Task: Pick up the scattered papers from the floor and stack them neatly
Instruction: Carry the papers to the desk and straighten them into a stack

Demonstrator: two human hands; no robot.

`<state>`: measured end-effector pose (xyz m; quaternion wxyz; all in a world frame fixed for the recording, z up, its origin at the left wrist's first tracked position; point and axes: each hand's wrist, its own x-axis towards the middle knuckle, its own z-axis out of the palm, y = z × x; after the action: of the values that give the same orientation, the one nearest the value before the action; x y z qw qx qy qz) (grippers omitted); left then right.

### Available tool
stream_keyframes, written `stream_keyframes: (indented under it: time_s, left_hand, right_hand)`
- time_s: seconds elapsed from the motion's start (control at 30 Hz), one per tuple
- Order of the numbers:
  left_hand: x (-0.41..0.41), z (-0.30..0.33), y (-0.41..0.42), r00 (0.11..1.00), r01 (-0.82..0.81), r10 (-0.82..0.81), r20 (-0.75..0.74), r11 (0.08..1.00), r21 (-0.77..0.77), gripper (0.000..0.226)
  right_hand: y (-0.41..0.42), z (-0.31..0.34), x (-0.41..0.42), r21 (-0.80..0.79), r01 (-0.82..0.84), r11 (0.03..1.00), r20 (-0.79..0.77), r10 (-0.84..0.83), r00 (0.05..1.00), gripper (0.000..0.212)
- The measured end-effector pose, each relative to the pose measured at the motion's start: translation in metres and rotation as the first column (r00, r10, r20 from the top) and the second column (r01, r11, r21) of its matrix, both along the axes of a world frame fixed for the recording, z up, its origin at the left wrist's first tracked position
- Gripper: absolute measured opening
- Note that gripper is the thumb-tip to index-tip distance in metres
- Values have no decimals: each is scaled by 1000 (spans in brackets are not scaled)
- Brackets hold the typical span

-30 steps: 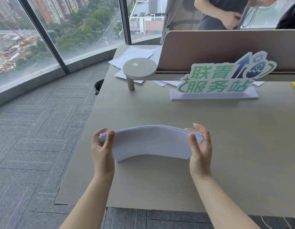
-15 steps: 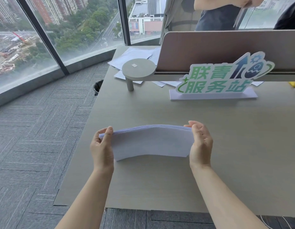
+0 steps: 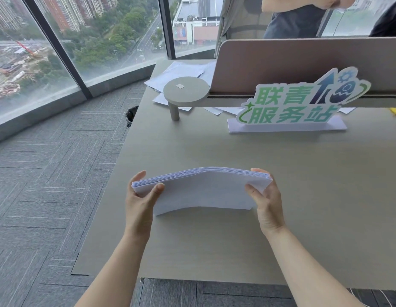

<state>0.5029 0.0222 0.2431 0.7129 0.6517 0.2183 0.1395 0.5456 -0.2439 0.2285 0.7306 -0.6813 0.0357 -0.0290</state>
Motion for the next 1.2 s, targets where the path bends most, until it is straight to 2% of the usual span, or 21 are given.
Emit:
stream_keyframes:
  time_s: [0.1,0.17,0.23,0.43,0.57,0.67,0.8,0.97,1.1,1.2]
  left_hand:
    - [-2,-8,-2,999,6,-5,-33,1000,9,51]
    - [0,-11,-3,998,-25,28,-59,999,43,28]
    - [2,-13,-2,997,-46,48,-53,998,37,20]
    - [6,-8,0,999,-49,48,13,999,17,21]
    - [0,-23,-2,993,43,-42,-109,999,7,25]
    - [-3,-34,-3,984,32,-33,-173,999,-9,19]
    - [-1,-36,-4,986,-1,1,-164,1000,-3,19]
    - [0,-33,2,993,22,-23,-117,1000,-5,21]
    - [-7,-44,-1,981,91,-96,-171,995,-41,23]
    - [-8,-55,-3,971,59,-67,-230,997,-40,15]
  right_hand:
    - [1,-2,2,-27,11,1000,-48,-12,999,5]
    - [3,-5,3,-11,26,1000,-66,-26,997,11]
    - [6,-3,4,17,39,999,-67,-37,997,23]
    - [-1,0,0,27,94,995,-2,-94,996,19]
    - [-6,-19,-7,1,68,998,-129,-67,989,26]
    - [-5,-29,-9,-15,64,998,-193,-66,979,25]
    - [-4,-28,-8,-4,65,998,-187,-64,980,18]
    - [-8,-21,-5,14,94,995,-141,-92,986,22]
    - [-10,-38,-9,-57,72,996,-231,-83,969,16]
    - [-8,-48,-12,-98,25,995,-267,-51,962,14]
